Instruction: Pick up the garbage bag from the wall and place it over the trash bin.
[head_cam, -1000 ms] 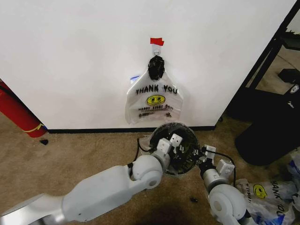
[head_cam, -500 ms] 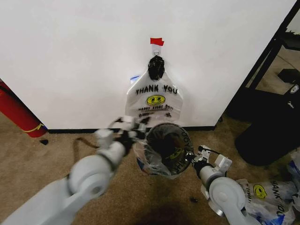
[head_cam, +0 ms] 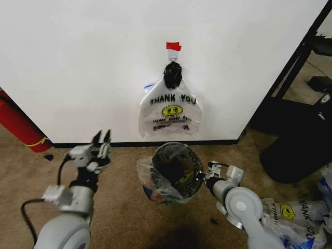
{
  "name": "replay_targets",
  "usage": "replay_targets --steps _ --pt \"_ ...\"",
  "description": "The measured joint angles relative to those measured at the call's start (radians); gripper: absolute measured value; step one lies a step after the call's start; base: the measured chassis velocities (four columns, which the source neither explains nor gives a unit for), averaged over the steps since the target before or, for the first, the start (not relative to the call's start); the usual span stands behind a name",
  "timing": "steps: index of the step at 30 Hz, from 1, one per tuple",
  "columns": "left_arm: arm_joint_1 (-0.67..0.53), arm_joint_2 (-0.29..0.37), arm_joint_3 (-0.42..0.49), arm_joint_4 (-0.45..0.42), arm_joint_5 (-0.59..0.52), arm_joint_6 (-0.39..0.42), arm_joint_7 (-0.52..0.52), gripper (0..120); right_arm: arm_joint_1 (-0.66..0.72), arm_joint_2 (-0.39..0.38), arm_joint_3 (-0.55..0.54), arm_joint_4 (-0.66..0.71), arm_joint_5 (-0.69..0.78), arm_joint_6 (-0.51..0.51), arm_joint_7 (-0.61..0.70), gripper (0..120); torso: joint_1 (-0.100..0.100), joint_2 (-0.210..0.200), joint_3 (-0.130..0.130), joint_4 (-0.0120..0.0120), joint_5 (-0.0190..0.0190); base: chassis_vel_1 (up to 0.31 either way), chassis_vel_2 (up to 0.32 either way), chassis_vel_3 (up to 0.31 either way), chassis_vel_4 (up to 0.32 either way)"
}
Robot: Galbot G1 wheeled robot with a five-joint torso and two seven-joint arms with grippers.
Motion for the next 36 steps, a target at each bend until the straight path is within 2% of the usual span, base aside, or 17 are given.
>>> replay_targets --steps 1,5,8,13,14,20,22,27,29,31,33,34,36 --pt "0.000 0.000 0.000 0.000 0.000 0.000 0.000 52 0.000 0.000 0.000 0.000 0.000 0.000 0.000 0 0.000 0.000 0.000 0.0000 0.0000 0.000 0.000 0.000 0.000" --pt "0.029 -0.036 -0.002 0.000 0.010 -0.005 -0.004 71 0.037 0.006 -0.017 -0.051 0.001 -0.018 0.005 0 0.000 0.000 0.000 -0.0001 0.0000 0.000 0.000 0.000 0.000" --pt "0.027 -0.042 -0.002 0.006 0.008 -0.003 -0.008 79 0.045 0.009 -0.022 -0.073 0.001 -0.028 0.003 0 0.000 0.000 0.000 -0.0002 0.0001 0.000 0.000 0.000 0.000" --pt "0.019 -0.049 -0.013 0.020 -0.010 0.004 -0.014 97 0.047 0.014 -0.030 -0.101 -0.013 -0.033 -0.027 20 0.000 0.000 0.000 -0.0002 0.0000 0.000 0.000 0.000 0.000" --pt "0.019 -0.049 -0.013 0.020 -0.010 0.004 -0.014 97 0.047 0.014 -0.030 -0.101 -0.013 -0.033 -0.027 20 0.000 0.000 0.000 -0.0002 0.0000 0.000 0.000 0.000 0.000" --pt "0.018 -0.047 -0.002 0.012 -0.018 0.011 -0.014 100 0.031 0.006 -0.023 -0.097 -0.046 -0.030 -0.086 47 0.000 0.000 0.000 -0.0002 0.0001 0.000 0.000 0.000 0.000" --pt "0.018 -0.048 0.002 0.012 -0.018 0.011 -0.014 100 0.023 0.003 -0.021 -0.093 -0.064 -0.022 -0.109 50 0.000 0.000 0.000 -0.0002 0.0001 0.000 0.000 0.000 0.000" --pt "0.014 -0.052 0.019 0.008 -0.007 0.014 -0.012 100 -0.031 -0.022 -0.016 -0.034 -0.176 0.033 -0.209 73 0.000 0.000 0.000 -0.0002 0.0001 0.000 0.000 0.000 0.000" --pt "0.013 -0.053 0.021 0.007 -0.002 0.014 -0.011 100 -0.043 -0.029 -0.012 -0.014 -0.204 0.057 -0.230 76 0.000 0.000 0.000 -0.0001 0.0002 0.000 0.000 0.000 0.000" --pt "0.012 -0.055 0.023 0.007 0.012 0.008 -0.007 100 -0.070 -0.041 -0.005 0.025 -0.288 0.131 -0.284 83 0.000 0.000 0.000 -0.0001 0.0001 0.000 0.000 0.000 0.000" --pt "0.011 -0.062 0.027 0.024 0.050 -0.022 0.001 100 -0.116 -0.052 0.008 0.067 -0.460 0.274 -0.365 93 0.000 0.000 0.000 0.0001 0.0004 0.000 0.000 0.000 0.000" --pt "0.010 -0.066 0.030 0.037 0.071 -0.041 0.005 100 -0.146 -0.054 0.021 0.086 -0.560 0.358 -0.400 95 0.000 0.000 0.000 0.0000 0.0002 0.000 0.000 0.000 0.000" --pt "0.011 -0.083 0.039 0.062 0.136 -0.081 0.012 100 -0.232 -0.041 0.077 0.112 -0.812 0.591 -0.461 100 0.000 0.000 0.000 0.0000 -0.0001 0.000 0.000 0.000 0.000"
